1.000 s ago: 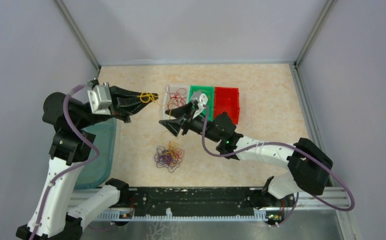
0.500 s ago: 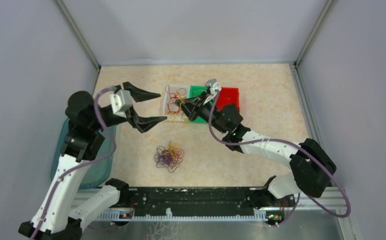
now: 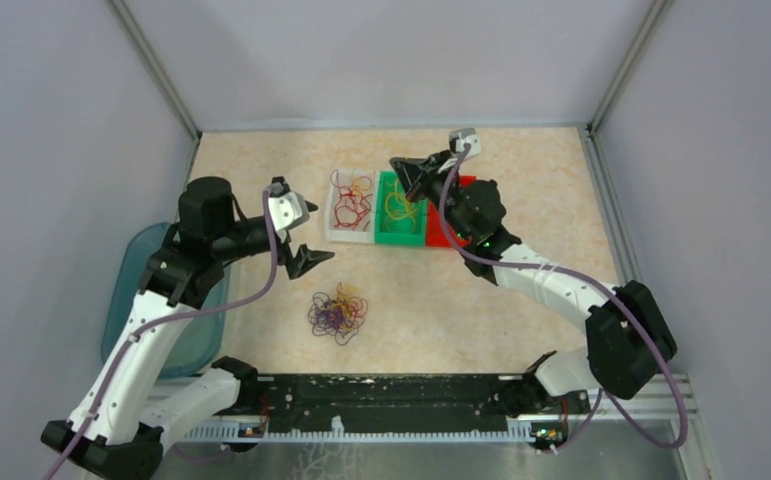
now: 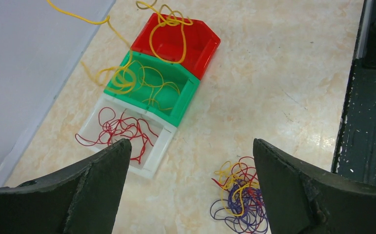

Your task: Untangle the cables

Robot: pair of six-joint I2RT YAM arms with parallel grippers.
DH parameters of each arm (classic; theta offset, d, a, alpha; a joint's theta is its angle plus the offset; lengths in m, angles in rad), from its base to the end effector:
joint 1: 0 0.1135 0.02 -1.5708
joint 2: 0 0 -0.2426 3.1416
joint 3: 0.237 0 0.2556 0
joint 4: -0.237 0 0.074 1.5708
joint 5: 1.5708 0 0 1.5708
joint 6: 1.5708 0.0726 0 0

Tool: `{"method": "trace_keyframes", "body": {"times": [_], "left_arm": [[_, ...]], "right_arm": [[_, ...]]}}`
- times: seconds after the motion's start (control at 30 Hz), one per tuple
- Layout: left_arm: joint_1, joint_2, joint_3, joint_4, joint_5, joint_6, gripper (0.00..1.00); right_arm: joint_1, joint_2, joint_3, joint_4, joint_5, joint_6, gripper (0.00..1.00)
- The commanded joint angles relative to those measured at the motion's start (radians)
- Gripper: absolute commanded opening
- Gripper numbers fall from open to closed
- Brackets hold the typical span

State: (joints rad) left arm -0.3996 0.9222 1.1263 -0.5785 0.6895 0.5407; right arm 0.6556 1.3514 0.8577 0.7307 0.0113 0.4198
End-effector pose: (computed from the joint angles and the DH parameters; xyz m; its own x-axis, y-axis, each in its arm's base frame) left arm 0.1899 -0.1303 0.3684 0.1464 0.3693 -0.9177 0.8984 0.3386 0.2796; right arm 0.2834 0.2169 0.3198 -0.0750 0.4565 -0.8866 -0.6246 0.6716 0.3986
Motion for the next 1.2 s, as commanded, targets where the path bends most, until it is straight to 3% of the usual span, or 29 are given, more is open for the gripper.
{"method": "trace_keyframes", "body": {"times": [0.0,0.3,0.7,1.17], "left_arm": [[-0.006,-0.033,-0.011,-0.037,-0.039,0.02,1.0],[-0.007,-0.068,-0.026,-0.054,-0.064,0.019,1.0],[-0.006,-0.095,-0.019,-0.059,-0.063,0.0,1.0],[-0.006,-0.103,-0.02,-0.064,-0.066,0.024,1.0]], "right_arm": [[-0.029,0.044,0.102,-0.031,0.052,-0.099,0.0],[-0.047,0.141,0.15,-0.1,0.206,-0.24,0.0],[-0.047,0.348,0.279,-0.238,0.399,-0.257,0.0],[-0.011,0.558,0.416,-0.302,0.505,-0.374,0.0]]}}
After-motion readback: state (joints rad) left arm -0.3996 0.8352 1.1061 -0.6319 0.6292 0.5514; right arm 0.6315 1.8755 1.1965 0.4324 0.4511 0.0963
